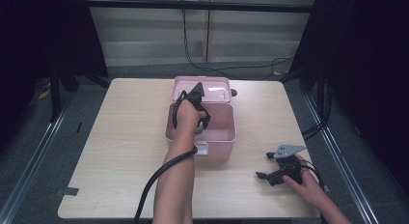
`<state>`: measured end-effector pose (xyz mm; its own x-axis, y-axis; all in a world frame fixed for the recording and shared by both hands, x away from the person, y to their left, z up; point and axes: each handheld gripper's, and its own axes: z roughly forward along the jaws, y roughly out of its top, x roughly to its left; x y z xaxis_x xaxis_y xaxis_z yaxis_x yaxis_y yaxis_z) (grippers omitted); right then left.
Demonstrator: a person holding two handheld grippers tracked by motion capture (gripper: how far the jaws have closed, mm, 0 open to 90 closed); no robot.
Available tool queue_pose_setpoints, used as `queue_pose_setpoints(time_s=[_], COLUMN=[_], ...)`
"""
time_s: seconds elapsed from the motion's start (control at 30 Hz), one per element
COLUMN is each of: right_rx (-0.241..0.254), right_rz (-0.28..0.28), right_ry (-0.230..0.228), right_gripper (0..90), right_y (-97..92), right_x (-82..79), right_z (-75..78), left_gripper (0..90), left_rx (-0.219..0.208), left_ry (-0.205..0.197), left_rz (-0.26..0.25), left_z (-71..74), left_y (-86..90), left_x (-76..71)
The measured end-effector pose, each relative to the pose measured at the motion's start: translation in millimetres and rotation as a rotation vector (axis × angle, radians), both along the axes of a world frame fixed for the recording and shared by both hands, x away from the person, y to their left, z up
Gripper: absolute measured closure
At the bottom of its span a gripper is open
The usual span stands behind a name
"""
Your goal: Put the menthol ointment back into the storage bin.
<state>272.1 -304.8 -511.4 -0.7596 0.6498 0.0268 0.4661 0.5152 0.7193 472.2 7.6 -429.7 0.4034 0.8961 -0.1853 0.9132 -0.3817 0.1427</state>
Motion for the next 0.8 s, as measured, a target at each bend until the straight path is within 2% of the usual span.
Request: queue_pose_setpoints(time_s=[0.07,0.47,0.63,0.8], right_rx=[0.000,0.000,0.000,0.000], right_rz=[0.000,0.000,0.000,0.000], right_ry=[0.000,0.000,0.000,0.000], right_gripper=[10.0,10.0,10.0,10.0], right_y=[0.0,0.0,0.0,0.0], right_x=[0.0,0.0,0.0,0.0], right_z=[0.0,0.0,0.0,0.0], left_gripper=[26.2,17.8,17.1,17.1], left_rx=[-0.010,-0.010,-0.019,-0.027], left_ry=[0.000,0.010,0.012,0.012], left_rz=[-0.003,-0.032,-0.033,-0.048], left_z=[0.9,7.1,10.7,20.3], left_y=[0.8,-1.1,-1.8,-2.1], left_x=[-0.5,-5.2,-7.5,-11.3])
